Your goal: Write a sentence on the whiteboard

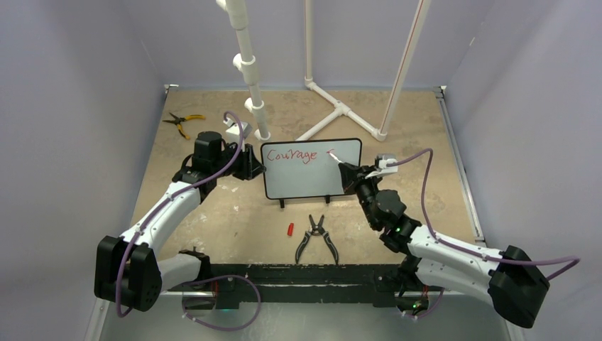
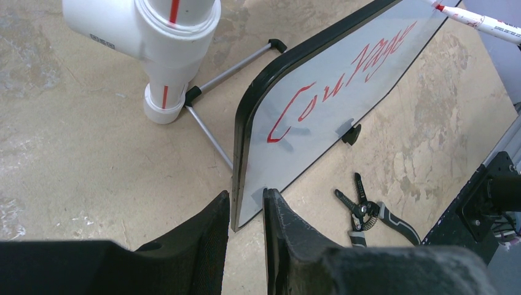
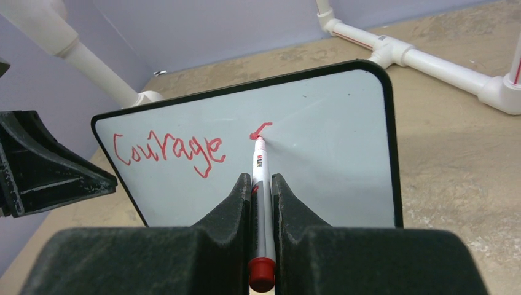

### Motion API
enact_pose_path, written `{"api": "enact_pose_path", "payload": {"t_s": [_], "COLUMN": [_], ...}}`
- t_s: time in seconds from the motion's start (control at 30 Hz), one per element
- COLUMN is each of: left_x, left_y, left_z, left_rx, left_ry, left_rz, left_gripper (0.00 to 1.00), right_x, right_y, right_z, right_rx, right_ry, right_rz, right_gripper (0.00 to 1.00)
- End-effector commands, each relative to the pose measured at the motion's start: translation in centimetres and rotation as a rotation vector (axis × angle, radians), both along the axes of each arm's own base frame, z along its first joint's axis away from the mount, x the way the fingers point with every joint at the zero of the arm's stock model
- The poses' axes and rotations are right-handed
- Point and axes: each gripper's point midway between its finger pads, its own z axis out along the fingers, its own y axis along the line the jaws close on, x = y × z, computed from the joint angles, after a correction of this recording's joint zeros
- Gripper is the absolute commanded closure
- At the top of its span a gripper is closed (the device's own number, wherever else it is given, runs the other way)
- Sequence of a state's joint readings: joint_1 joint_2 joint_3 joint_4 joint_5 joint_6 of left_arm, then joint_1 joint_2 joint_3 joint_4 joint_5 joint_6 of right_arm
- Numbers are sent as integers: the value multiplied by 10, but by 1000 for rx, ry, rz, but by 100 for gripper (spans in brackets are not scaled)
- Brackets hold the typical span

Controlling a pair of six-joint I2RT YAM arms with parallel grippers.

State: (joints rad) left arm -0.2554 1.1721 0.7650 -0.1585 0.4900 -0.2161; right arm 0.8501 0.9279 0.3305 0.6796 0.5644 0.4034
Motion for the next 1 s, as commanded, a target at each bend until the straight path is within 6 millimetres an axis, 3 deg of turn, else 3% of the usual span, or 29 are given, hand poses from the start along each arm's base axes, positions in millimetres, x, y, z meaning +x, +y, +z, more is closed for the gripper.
{"api": "enact_pose_path", "payload": {"t_s": [0.0,0.23,0.63,0.97], "left_x": [2,2,2,2], "left_y": [3,3,3,3], "left_z": [7,7,6,7], "left_rx": [6,6,7,8], "left_ry": [-39,-40,-37,-40], "left_rz": [-1,-3,-2,-3], "left_gripper": [74,74,74,74], "right_x": [5,2,-2,6], "right_y": [-18,-22,-13,-11], "right_z": [12,15,42,34], "right_rx": [23,18,38,8], "right_ry": [-2,-13,-110,-83], "right_rz": [-99,-94,-31,-61], "right_gripper": [100,100,100,100]}}
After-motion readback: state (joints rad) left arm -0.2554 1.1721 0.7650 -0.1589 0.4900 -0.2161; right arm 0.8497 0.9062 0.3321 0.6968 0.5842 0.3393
